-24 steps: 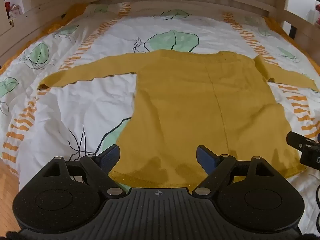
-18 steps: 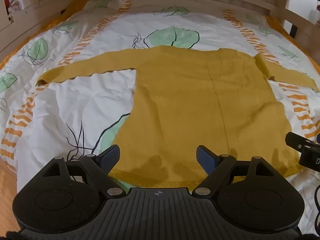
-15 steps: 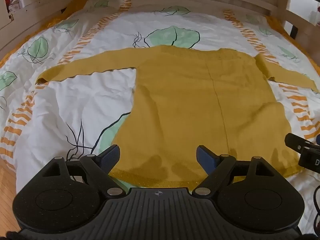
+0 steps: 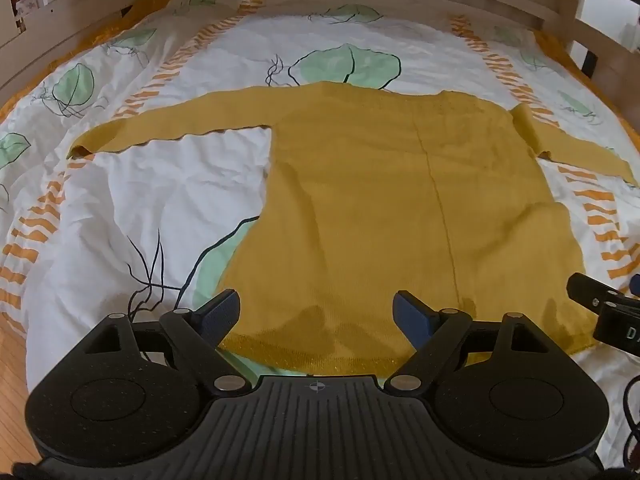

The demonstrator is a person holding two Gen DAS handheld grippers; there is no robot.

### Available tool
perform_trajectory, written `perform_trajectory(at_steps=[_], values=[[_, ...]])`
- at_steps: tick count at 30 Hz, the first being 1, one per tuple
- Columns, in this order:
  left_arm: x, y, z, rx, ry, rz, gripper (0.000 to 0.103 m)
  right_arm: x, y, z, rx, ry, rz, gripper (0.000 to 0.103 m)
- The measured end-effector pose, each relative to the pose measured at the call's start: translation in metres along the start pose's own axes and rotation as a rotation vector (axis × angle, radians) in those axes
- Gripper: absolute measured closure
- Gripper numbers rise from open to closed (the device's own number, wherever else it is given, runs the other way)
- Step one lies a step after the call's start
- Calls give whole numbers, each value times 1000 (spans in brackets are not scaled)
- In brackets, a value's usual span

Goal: Fold small clothes

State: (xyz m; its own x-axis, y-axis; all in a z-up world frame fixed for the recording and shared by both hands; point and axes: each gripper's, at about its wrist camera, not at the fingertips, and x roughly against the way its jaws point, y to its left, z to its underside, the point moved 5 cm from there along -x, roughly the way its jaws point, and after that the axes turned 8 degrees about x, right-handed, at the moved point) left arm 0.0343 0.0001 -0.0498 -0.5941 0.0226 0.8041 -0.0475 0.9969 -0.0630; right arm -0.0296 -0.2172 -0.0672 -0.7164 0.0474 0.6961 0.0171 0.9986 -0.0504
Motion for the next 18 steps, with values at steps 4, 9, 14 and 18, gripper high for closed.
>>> perform_trajectory(at_steps=[4, 9, 14, 18], values=[[-2, 0, 1, 3, 7, 0, 20, -1, 0, 0, -2, 8, -4, 2], [-2, 0, 1, 3, 10, 0, 20, -1, 2, 2, -2, 12, -8, 1], [-4, 0, 1, 4, 17, 0, 20, -3, 3, 0, -1, 17, -11, 1], [-7, 0, 2, 3, 29, 0, 20, -5, 4, 1, 0, 24, -13, 0]])
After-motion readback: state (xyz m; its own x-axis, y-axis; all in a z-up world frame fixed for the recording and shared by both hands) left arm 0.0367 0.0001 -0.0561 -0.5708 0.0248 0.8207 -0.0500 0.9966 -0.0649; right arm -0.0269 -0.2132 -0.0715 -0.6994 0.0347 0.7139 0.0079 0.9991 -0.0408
